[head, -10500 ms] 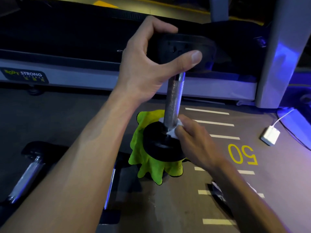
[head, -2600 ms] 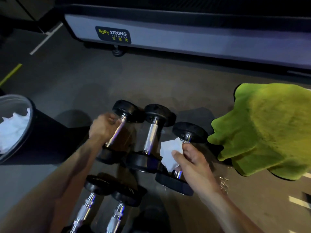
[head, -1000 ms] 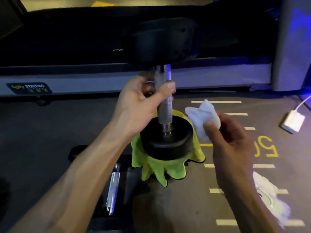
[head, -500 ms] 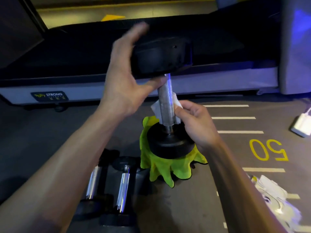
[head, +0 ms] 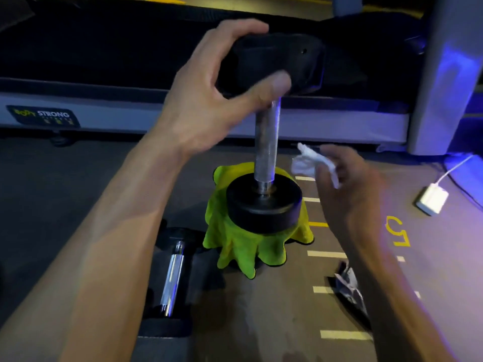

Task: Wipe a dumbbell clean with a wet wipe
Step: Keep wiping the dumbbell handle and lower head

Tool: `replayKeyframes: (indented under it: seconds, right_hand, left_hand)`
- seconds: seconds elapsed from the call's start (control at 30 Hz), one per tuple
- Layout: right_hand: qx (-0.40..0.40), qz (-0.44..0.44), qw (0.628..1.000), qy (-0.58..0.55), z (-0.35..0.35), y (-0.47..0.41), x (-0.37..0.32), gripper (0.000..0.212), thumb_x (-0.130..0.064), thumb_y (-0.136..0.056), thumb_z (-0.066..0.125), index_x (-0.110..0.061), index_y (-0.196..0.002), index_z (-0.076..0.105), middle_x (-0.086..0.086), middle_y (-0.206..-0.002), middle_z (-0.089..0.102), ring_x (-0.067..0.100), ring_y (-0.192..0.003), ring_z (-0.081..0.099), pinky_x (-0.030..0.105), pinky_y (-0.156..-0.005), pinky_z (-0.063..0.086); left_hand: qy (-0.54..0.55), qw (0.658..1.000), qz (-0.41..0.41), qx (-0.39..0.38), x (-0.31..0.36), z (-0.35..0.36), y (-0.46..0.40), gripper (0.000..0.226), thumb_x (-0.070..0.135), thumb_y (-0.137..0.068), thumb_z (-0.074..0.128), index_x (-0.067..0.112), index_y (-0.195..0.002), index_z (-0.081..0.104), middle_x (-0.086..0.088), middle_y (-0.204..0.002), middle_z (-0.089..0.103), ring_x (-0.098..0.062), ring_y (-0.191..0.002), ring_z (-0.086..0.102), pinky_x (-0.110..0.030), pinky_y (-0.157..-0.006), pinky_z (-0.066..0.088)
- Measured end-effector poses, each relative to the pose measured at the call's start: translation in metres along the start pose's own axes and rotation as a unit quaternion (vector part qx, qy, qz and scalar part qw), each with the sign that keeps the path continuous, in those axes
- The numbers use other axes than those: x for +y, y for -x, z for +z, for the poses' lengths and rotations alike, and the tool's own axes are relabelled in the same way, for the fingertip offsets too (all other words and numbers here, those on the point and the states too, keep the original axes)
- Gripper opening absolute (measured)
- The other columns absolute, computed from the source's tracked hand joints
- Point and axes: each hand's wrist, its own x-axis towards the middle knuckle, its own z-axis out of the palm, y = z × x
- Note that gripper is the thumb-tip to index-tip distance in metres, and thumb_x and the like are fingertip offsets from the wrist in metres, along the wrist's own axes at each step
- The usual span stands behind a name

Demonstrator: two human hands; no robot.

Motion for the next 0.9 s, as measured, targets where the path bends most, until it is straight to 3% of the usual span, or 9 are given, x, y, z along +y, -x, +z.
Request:
replayKeyframes:
  seconds: [0.07,0.17,0.27,0.33,0.5,0.57,0.67,0.8,0.9]
  right_hand:
    - [-0.026,-0.008,1.000,0.008,0.005,-0.003,-0.005,0.016,-0.019,-0.090,0.068,-0.029,-0.102,0.063,-0.022,-0.074,0.063,0.010,-0.071,0.060,0.032,-0.067,0.051]
    - [-0.084,0.003,0.995,-0.050,0.012,-0.004,-0.015,0.013,-0.020,-0.086,0.076,-0.025,-0.084,0.064,-0.022,-0.068,0.065,0.000,-0.066,0.060,0.021,-0.061,0.047]
    - [-0.179,0.084,0.956,-0.215,0.005,-0.006,-0.023,0.006,-0.018,-0.090,0.077,-0.016,-0.087,0.071,-0.005,-0.072,0.073,0.002,-0.068,0.064,0.019,-0.064,0.049]
    - [-0.235,0.079,0.937,-0.245,0.000,-0.003,-0.023,0.002,-0.011,-0.094,0.072,-0.011,-0.092,0.071,-0.002,-0.075,0.074,0.003,-0.072,0.066,0.017,-0.068,0.049]
    - [-0.243,-0.019,0.965,-0.101,-0.006,0.009,-0.028,0.011,-0.013,-0.094,0.071,-0.023,-0.091,0.074,-0.014,-0.088,0.072,-0.003,-0.086,0.066,0.013,-0.083,0.050]
    - [-0.251,-0.030,0.966,-0.056,-0.010,0.011,-0.036,0.017,-0.012,-0.094,0.070,-0.028,-0.093,0.077,-0.014,-0.096,0.071,-0.006,-0.091,0.064,0.006,-0.081,0.046]
    - [-0.253,-0.036,0.967,-0.015,-0.009,0.008,-0.053,0.020,-0.011,-0.090,0.072,-0.030,-0.085,0.079,-0.013,-0.092,0.070,-0.005,-0.081,0.062,0.002,-0.072,0.041]
    - [-0.229,-0.093,0.962,0.114,0.005,0.010,-0.066,0.011,-0.021,-0.091,0.072,-0.027,-0.083,0.078,-0.010,-0.087,0.067,0.010,-0.081,0.059,0.022,-0.070,0.040]
    - [-0.194,-0.156,0.964,0.092,0.005,0.007,-0.066,0.012,-0.019,-0.092,0.070,-0.025,-0.085,0.078,-0.006,-0.088,0.066,0.017,-0.082,0.063,0.033,-0.075,0.047]
  left_hand:
    - [0.010,1.000,-0.005,0.010,-0.001,-0.001,-0.002,0.050,0.059,-0.099,0.053,0.032,-0.141,0.053,0.003,-0.136,0.059,-0.011,-0.127,0.058,-0.044,-0.108,0.051]
    - [0.013,1.000,-0.013,0.020,-0.002,0.003,-0.006,0.043,0.054,-0.105,0.045,0.033,-0.142,0.055,0.006,-0.135,0.059,-0.010,-0.127,0.057,-0.043,-0.106,0.052]
    - [0.011,1.000,-0.006,0.025,-0.001,0.008,-0.009,0.040,0.052,-0.107,0.046,0.033,-0.140,0.056,0.007,-0.133,0.059,-0.006,-0.125,0.057,-0.037,-0.106,0.052]
    - [0.014,1.000,-0.003,0.024,-0.001,0.008,-0.011,0.039,0.051,-0.107,0.046,0.033,-0.140,0.056,0.007,-0.132,0.058,-0.006,-0.124,0.057,-0.035,-0.105,0.051]
    - [0.044,0.999,-0.007,0.028,-0.004,0.007,-0.011,0.037,0.051,-0.105,0.047,0.034,-0.136,0.057,0.002,-0.130,0.060,-0.008,-0.121,0.059,-0.028,-0.102,0.051]
    - [0.052,0.998,-0.007,0.031,-0.003,0.008,-0.011,0.035,0.050,-0.105,0.048,0.035,-0.134,0.058,0.000,-0.131,0.060,-0.008,-0.121,0.059,-0.028,-0.103,0.050]
    - [0.053,0.998,-0.004,0.033,-0.001,0.009,-0.011,0.032,0.051,-0.105,0.049,0.037,-0.133,0.058,0.006,-0.128,0.060,-0.007,-0.122,0.059,-0.036,-0.108,0.050]
    - [0.052,0.998,-0.004,0.028,0.000,0.008,-0.010,0.032,0.049,-0.105,0.051,0.037,-0.133,0.059,0.008,-0.128,0.060,-0.005,-0.122,0.059,-0.034,-0.108,0.049]
    - [0.069,0.997,-0.005,0.026,-0.001,0.004,-0.010,0.031,0.046,-0.106,0.052,0.034,-0.133,0.059,-0.001,-0.133,0.061,-0.010,-0.124,0.060,-0.038,-0.110,0.050]
